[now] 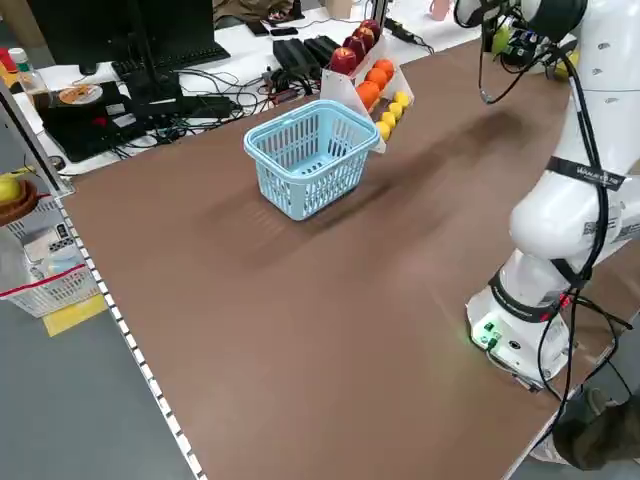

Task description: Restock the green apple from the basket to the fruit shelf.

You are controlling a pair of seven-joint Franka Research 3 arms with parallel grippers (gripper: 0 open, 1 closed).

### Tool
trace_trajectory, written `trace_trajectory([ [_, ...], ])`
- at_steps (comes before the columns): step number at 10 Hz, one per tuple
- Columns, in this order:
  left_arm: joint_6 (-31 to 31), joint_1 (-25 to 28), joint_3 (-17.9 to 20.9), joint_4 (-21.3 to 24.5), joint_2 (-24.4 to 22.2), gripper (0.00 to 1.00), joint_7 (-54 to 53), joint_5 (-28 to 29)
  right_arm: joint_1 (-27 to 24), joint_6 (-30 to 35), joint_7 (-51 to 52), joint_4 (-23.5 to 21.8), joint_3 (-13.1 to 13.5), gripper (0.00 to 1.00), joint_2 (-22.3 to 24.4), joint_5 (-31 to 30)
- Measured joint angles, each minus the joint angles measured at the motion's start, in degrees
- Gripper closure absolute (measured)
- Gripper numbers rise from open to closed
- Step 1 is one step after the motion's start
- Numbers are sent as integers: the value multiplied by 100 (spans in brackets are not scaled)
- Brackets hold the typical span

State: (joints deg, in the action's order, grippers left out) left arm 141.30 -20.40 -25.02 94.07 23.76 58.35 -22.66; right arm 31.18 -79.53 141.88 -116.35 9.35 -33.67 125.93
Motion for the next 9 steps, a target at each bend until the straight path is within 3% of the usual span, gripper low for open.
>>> trace_trajectory([
  [3, 211, -252, 18, 0, 83, 15, 79, 33, 1, -6, 0, -11, -193, 4, 1, 3],
  [4, 229, -292, 20, 1, 89, 15, 246, 171, -16, -30, 0, -33, -194, 17, -3, 17],
  [5, 263, -312, 15, -1, 95, 15, 409, 341, -22, -33, 0, -39, -196, 20, -4, 18],
  [9, 276, -328, 10, -18, 98, 13, 491, 431, -30, 18, -1, -43, -194, 21, -6, 23],
])
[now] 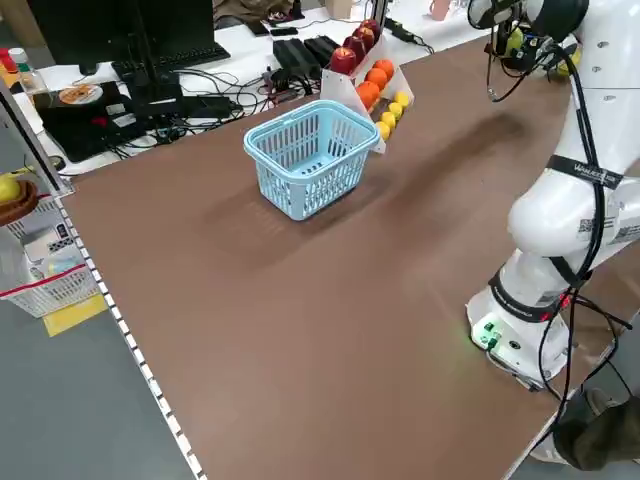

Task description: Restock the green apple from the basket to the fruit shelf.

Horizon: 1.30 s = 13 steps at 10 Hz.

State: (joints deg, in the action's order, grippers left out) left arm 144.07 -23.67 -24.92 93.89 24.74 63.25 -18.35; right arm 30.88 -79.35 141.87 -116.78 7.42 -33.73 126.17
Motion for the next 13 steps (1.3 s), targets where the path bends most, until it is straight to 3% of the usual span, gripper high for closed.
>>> trace_trajectory([
  [2, 116, -1, 12, -54, 72, 2, 0, 308, 0, 269, -60, -2, 57, 21, 2, -2],
  [4, 86, 28, 35, -118, 109, 0, 0, 459, 4, 400, -95, -6, 156, 21, 1, -14],
  [6, -603, 285, 38, -240, 37, 0, -44, 524, -8, 489, -206, -12, 339, 21, 4, -8],
  [10, -2535, 1293, 19, -996, -472, 0, -185, 522, -20, 497, -615, 95, 1140, 21, 103, -627],
  [13, -3665, 2351, 46, -1070, -890, 0, -1274, 535, -20, -126, -1107, 654, 2093, 21, 427, -1822],
])
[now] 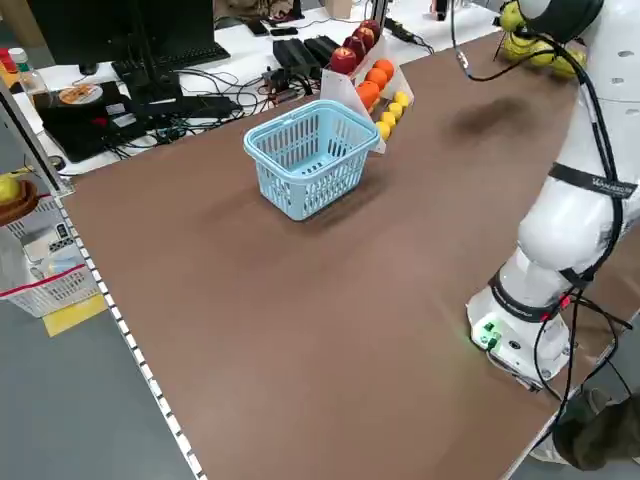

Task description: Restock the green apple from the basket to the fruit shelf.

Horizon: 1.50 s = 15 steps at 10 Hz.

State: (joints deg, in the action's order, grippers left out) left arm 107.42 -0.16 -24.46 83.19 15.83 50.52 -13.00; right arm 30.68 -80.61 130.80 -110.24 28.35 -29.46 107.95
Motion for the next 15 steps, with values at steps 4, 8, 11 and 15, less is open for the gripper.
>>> trace_trajectory([
  [4, -779, 1164, 13, -3, -257, 0, -1470, 854, 2, -534, -813, 1029, 905, 21, 299, -1735],
  [8, -2018, 1918, 56, -9, -695, 0, -3140, 1251, 14, -721, -958, 1596, 1297, 21, 288, -2627],
  [11, -2252, 964, 1354, -5, -837, 0, -3696, 971, 17, -965, -965, 2144, 1559, 21, 287, -3578],
  [15, -2222, -403, 3057, -114, -1023, 0, -4548, 596, 27, -1202, -982, 3176, 1846, 21, 287, -5319],
])
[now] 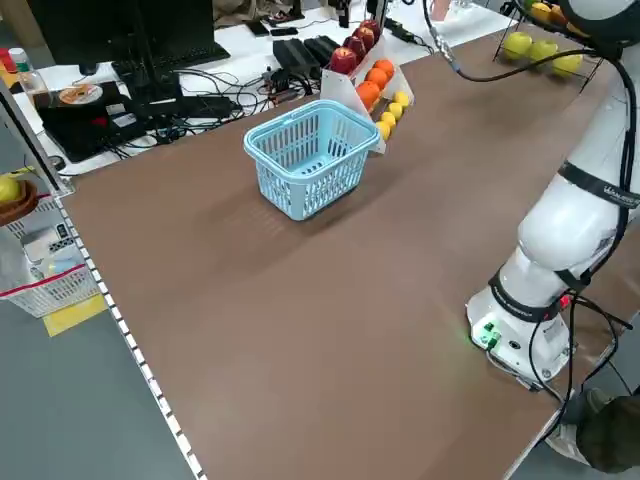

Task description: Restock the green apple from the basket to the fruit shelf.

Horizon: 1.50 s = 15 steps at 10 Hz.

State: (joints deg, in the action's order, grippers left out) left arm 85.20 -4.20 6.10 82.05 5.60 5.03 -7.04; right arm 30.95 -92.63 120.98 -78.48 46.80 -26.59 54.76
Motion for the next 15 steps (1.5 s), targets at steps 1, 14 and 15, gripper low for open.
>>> trace_trajectory([
  [1, 17, 30, -79, -17, -124, 0, -49, 1, 2, -7, -1, 221, 29, 21, -1, -394],
  [14, 214, 332, -822, 18, -9, 0, -51, 708, -474, -7, -389, 1367, 462, 21, -16, -3913],
  [15, 219, 332, -823, 18, -7, 0, -51, 745, -612, -9, -497, 1396, 493, 21, -14, -4076],
])
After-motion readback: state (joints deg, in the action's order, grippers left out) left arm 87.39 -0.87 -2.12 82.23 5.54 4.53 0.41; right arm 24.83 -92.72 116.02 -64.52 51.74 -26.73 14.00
